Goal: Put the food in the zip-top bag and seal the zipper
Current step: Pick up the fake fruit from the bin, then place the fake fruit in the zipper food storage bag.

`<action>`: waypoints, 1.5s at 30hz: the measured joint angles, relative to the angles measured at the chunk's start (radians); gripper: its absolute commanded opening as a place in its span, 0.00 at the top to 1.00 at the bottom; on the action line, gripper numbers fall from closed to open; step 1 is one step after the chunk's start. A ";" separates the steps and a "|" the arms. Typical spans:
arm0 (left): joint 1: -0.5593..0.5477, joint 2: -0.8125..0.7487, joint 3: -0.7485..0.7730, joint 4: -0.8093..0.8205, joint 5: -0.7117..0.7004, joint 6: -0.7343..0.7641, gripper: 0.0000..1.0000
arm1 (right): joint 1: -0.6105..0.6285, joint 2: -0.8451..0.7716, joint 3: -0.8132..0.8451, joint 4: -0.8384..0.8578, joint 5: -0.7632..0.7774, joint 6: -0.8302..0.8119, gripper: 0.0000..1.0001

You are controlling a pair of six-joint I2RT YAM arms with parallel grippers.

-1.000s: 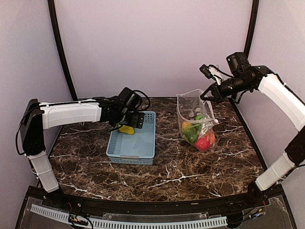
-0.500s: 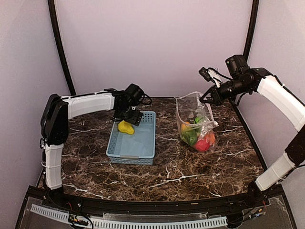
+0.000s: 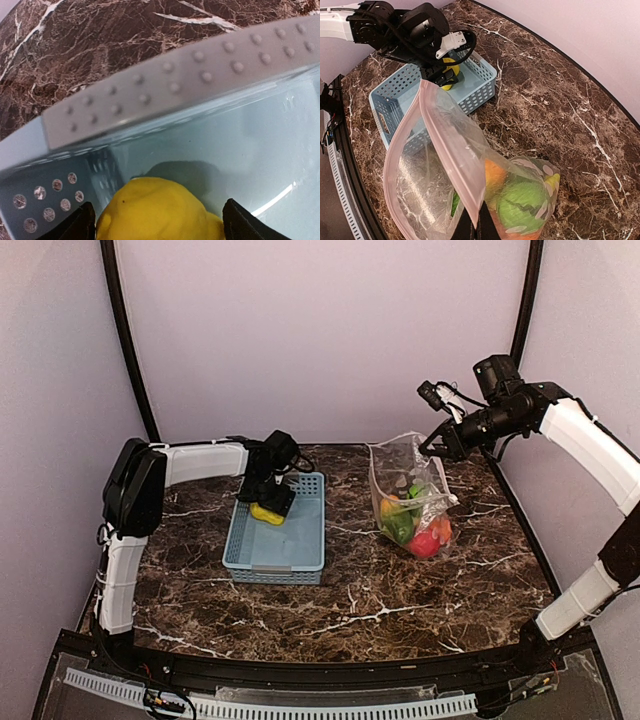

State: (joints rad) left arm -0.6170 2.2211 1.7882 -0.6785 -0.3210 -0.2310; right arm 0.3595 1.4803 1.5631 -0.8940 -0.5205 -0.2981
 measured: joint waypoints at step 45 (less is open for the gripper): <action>-0.428 -0.409 -0.187 0.835 0.352 0.184 0.36 | 0.000 0.000 0.001 -0.022 -0.060 -0.006 1.00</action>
State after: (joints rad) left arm -1.0454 1.8122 1.6012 0.1566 0.0307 -0.0467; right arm 0.3595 1.4799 1.5639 -0.9161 -0.5804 -0.3038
